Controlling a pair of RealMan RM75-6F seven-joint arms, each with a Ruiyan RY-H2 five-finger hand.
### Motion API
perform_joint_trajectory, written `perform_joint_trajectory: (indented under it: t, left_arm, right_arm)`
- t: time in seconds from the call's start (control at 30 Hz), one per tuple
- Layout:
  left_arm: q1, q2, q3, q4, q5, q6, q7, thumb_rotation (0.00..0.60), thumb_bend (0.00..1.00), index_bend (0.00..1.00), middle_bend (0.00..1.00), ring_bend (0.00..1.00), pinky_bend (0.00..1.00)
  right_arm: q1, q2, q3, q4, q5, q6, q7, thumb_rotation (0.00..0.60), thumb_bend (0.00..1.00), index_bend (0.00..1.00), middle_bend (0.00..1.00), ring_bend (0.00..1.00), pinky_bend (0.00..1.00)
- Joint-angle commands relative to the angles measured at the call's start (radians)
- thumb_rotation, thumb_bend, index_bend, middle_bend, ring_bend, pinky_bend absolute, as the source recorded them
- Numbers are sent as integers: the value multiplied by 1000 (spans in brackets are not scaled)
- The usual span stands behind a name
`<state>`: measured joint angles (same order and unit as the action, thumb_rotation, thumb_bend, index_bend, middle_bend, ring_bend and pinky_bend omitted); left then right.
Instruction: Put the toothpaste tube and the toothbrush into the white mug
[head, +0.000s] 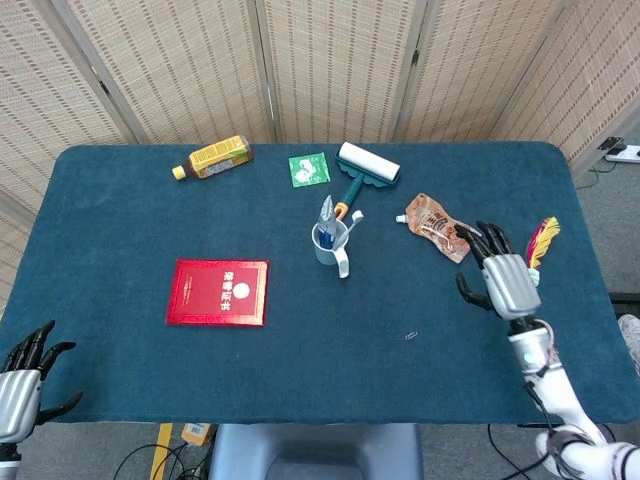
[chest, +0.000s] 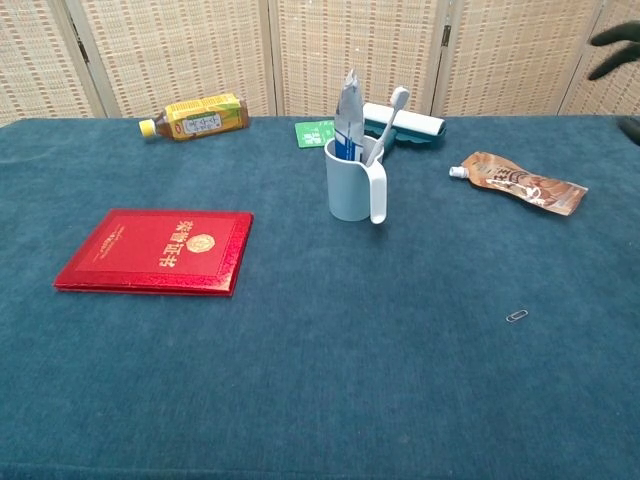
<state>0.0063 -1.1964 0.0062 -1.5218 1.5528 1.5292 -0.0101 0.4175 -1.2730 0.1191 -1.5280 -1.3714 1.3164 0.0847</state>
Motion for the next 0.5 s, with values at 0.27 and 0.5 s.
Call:
perform_joint_trajectory:
  t: [0.27,0.5]
  left_arm:
    - [-14,-9,-5,-69,35,22,75,600,228,271,45,63,146]
    - [-18,-18,-12,-96,43,36,101,600,229,271,45,62,146]
  right_arm:
    - [-258,69,-157,3,-154,276,79,600,409,107,196,28,65]
    - [-352,82,-195,-2,-153,320,99,600,408,107,196,28,65]
